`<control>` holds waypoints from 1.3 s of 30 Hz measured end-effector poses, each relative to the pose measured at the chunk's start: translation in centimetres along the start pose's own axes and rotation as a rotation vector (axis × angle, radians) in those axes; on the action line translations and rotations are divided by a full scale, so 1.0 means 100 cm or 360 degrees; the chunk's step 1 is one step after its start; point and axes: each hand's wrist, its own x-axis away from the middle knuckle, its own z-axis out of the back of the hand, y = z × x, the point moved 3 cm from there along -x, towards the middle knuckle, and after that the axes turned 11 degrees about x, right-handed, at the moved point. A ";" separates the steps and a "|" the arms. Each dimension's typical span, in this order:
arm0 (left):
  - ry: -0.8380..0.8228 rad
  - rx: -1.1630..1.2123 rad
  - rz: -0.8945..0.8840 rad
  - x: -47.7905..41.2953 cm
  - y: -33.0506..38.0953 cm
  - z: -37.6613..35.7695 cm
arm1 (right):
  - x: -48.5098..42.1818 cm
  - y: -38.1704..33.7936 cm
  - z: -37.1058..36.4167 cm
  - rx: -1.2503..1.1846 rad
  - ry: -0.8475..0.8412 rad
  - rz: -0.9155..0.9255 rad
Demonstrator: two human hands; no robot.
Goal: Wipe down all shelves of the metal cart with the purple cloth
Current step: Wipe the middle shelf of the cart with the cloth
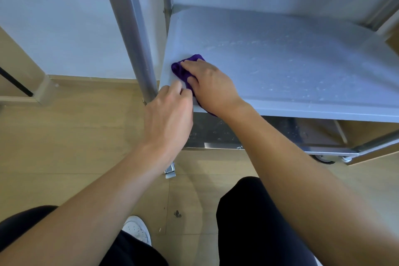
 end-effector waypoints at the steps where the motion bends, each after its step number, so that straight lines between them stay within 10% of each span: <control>1: 0.0010 0.0012 0.0000 -0.001 -0.001 0.000 | -0.006 0.001 -0.002 0.0002 -0.0021 -0.0009; 13: -0.0089 0.0096 -0.0020 -0.033 -0.004 -0.024 | -0.065 0.044 -0.011 -0.0106 -0.0092 -0.0186; 20: -0.0092 0.0160 -0.0068 -0.034 -0.003 -0.023 | -0.063 0.114 0.003 0.0098 -0.0007 -0.0901; 27: -0.0043 0.0031 -0.0120 -0.029 -0.007 -0.025 | -0.073 0.015 -0.013 -0.0161 -0.0085 -0.0141; 39: -0.0113 0.0243 -0.0189 -0.031 0.002 -0.026 | -0.022 0.081 0.020 -0.0008 -0.0072 -0.0602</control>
